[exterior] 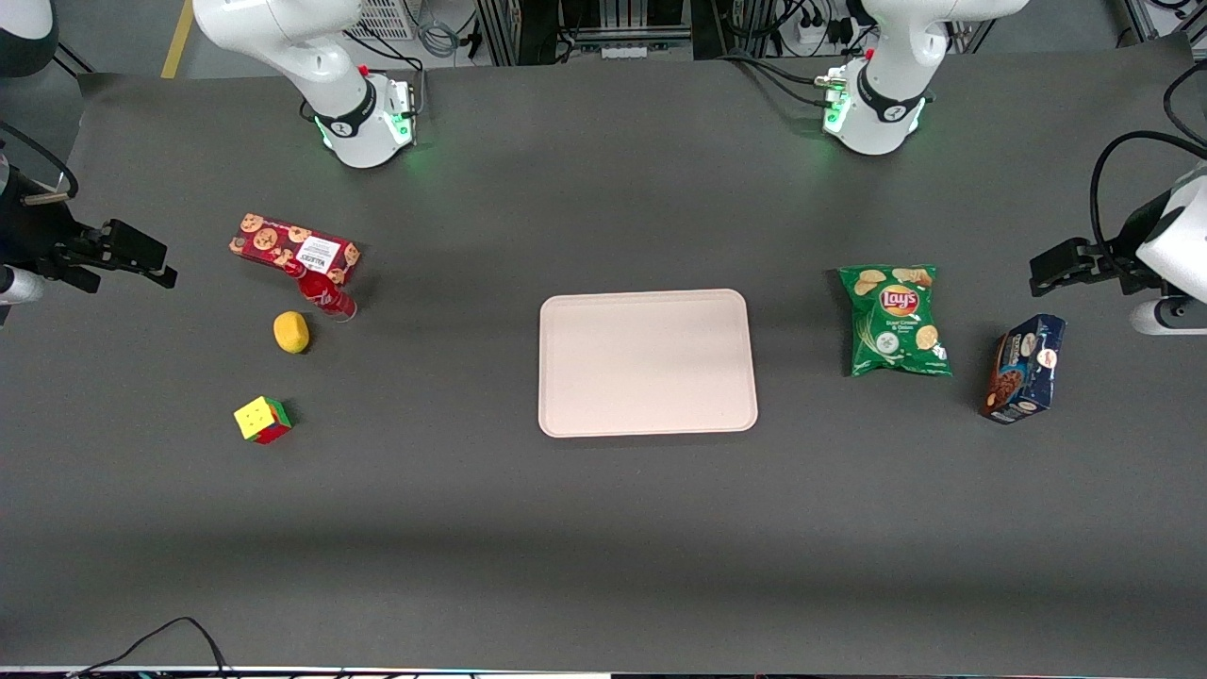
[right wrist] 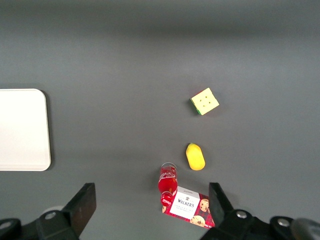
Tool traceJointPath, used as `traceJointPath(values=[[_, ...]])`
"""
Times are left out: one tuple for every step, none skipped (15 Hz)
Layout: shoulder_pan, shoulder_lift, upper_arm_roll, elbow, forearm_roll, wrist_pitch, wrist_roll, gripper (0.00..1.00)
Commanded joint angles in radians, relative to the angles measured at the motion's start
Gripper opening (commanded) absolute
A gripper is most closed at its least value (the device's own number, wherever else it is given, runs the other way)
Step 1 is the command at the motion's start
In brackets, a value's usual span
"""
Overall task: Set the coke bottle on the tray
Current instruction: 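Move the right gripper toward the red Coca-Cola bottle beside the biscuit box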
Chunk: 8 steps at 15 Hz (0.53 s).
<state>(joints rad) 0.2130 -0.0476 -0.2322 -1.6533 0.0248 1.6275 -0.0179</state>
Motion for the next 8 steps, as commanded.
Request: traceJointPath(values=[[-0.003,-0.005,0.002,0.009,0.018,-0.018,-0.022,1.00],[-0.003,-0.003,0.002,0.009,0.018,-0.018,-0.022,1.00],[-0.003,-0.001,0.002,0.009,0.018,-0.018,-0.020,1.00],[-0.003,0.000,0.002,0.009,0.018,-0.018,-0.020,1.00],[-0.003,0.002,0.002,0.007,0.018,-0.018,-0.022,1.00],[-0.003,0.006,0.002,0.004,0.014,-0.018,-0.027,1.00],[-0.006,0.006,0.002,-0.003,0.018,-0.018,-0.052,1.00],[-0.004,0.006,0.002,-0.009,0.018,-0.017,-0.068,1.00]])
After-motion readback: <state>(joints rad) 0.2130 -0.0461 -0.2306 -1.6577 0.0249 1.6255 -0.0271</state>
